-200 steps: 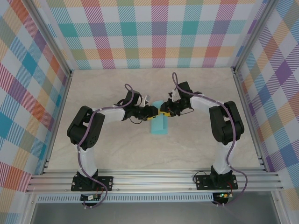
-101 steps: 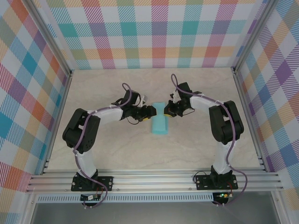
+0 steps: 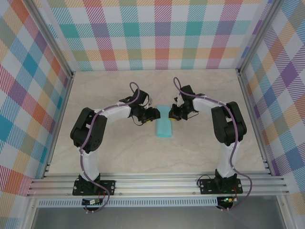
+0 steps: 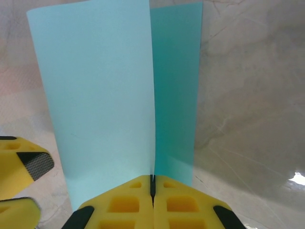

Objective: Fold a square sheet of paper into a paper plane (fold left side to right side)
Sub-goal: First fold in half a square sheet of paper at the center of the table.

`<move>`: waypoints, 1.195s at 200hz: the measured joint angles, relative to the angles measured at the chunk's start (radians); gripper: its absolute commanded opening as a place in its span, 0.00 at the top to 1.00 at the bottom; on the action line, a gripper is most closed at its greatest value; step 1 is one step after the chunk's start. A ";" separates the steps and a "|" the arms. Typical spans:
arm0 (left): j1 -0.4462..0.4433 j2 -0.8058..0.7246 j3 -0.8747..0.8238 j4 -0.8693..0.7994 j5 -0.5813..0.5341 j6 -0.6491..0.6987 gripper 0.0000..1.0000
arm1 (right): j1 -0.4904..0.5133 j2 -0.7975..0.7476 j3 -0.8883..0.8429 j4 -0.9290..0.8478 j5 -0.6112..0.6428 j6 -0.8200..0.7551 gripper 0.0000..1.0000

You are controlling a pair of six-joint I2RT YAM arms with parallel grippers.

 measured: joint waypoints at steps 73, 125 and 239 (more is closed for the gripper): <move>-0.014 0.084 0.060 -0.048 -0.010 -0.027 0.62 | 0.000 0.020 0.000 0.000 0.003 -0.002 0.90; -0.016 0.099 0.072 -0.064 -0.024 -0.030 0.63 | 0.000 0.010 0.000 -0.024 0.058 -0.023 0.69; -0.023 0.120 0.119 -0.123 -0.035 -0.003 0.63 | -0.022 -0.151 -0.064 -0.053 0.220 -0.042 0.65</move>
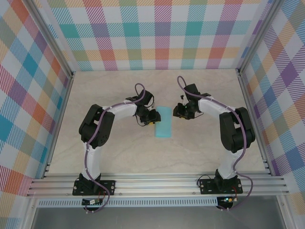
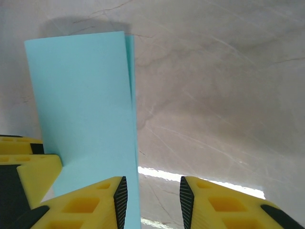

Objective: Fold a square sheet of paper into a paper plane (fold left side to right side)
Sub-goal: First fold in half a square sheet of paper at the center of the table.

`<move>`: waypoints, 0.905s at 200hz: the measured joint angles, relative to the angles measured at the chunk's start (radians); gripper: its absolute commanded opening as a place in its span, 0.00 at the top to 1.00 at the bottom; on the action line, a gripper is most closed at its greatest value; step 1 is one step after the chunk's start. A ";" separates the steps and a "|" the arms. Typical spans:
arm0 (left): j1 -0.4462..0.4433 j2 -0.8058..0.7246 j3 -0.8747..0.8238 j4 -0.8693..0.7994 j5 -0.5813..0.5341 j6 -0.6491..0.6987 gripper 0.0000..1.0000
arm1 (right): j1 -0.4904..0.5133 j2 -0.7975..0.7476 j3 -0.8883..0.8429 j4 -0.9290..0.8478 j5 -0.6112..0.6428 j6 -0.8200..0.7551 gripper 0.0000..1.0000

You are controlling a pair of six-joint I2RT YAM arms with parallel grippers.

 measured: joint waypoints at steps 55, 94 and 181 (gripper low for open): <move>0.000 0.007 0.011 -0.015 0.000 0.003 0.63 | 0.000 -0.001 0.000 0.001 -0.058 0.001 0.70; 0.000 0.011 0.021 -0.026 0.000 0.004 0.63 | 0.000 0.000 0.000 0.011 -0.104 0.004 0.70; -0.002 0.026 0.049 -0.060 -0.003 0.027 0.62 | 0.000 0.000 -0.001 0.014 -0.141 0.004 0.71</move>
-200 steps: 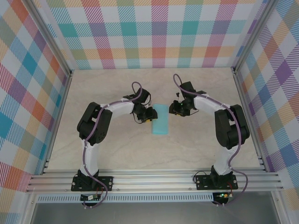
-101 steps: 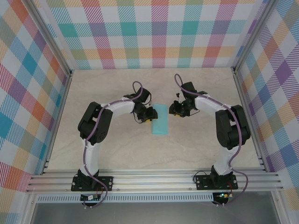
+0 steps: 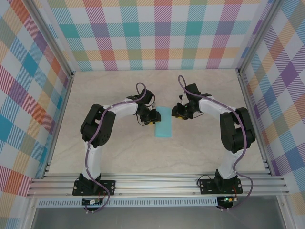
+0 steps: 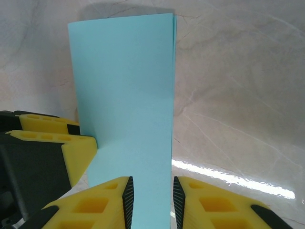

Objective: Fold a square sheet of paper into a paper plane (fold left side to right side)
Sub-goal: First fold in half a square sheet of paper at the center of the table, then hold the square sheet of paper at the center of the table.

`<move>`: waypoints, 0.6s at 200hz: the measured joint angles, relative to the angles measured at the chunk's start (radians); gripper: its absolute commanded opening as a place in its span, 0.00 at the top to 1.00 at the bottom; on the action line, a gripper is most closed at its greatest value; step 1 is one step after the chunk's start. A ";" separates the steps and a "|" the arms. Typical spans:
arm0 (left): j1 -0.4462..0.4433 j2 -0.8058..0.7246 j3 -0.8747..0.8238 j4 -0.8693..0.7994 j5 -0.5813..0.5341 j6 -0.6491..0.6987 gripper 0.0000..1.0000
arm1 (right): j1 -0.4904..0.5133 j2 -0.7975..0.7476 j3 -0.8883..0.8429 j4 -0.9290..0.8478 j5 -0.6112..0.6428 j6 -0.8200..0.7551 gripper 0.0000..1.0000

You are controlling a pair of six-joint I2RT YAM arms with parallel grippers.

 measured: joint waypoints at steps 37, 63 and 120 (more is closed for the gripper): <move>-0.003 0.005 0.014 -0.019 -0.009 0.003 0.62 | 0.000 0.000 0.000 0.000 -0.006 0.000 0.72; -0.004 0.005 0.015 -0.020 -0.013 0.006 0.62 | 0.001 0.002 0.000 0.002 -0.024 0.000 0.76; -0.004 0.005 0.015 -0.020 -0.015 0.006 0.63 | 0.032 0.074 0.000 0.003 -0.056 0.002 0.83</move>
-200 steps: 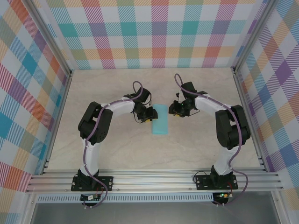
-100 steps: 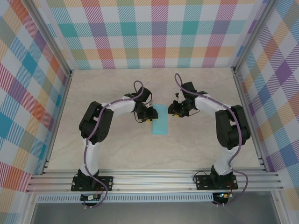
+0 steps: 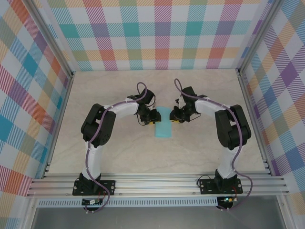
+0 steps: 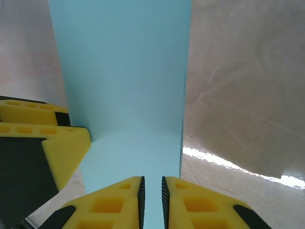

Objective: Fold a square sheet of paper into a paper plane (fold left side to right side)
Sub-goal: Hold the square sheet of paper at the center of the table, then first fold the square sheet of paper in half at the center of the table.

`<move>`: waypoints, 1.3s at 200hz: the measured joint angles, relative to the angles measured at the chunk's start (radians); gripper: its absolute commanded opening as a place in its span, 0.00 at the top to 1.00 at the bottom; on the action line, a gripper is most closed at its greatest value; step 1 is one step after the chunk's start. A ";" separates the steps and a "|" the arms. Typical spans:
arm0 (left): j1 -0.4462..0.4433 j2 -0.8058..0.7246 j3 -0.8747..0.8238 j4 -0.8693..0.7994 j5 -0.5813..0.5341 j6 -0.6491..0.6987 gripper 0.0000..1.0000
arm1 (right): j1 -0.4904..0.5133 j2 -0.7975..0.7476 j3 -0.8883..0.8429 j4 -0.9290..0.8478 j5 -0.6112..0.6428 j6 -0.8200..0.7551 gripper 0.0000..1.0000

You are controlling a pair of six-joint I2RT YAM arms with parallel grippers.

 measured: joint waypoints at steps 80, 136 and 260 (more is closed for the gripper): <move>0.000 0.000 0.000 0.000 -0.001 0.000 0.63 | 0.022 0.063 0.023 -0.002 -0.011 0.014 0.83; 0.000 0.000 0.000 0.000 -0.002 0.000 0.62 | 0.023 0.095 0.048 -0.023 0.000 0.014 0.83; 0.008 -0.167 -0.027 0.042 0.072 0.000 0.62 | 0.022 0.112 0.068 -0.047 -0.005 0.014 0.84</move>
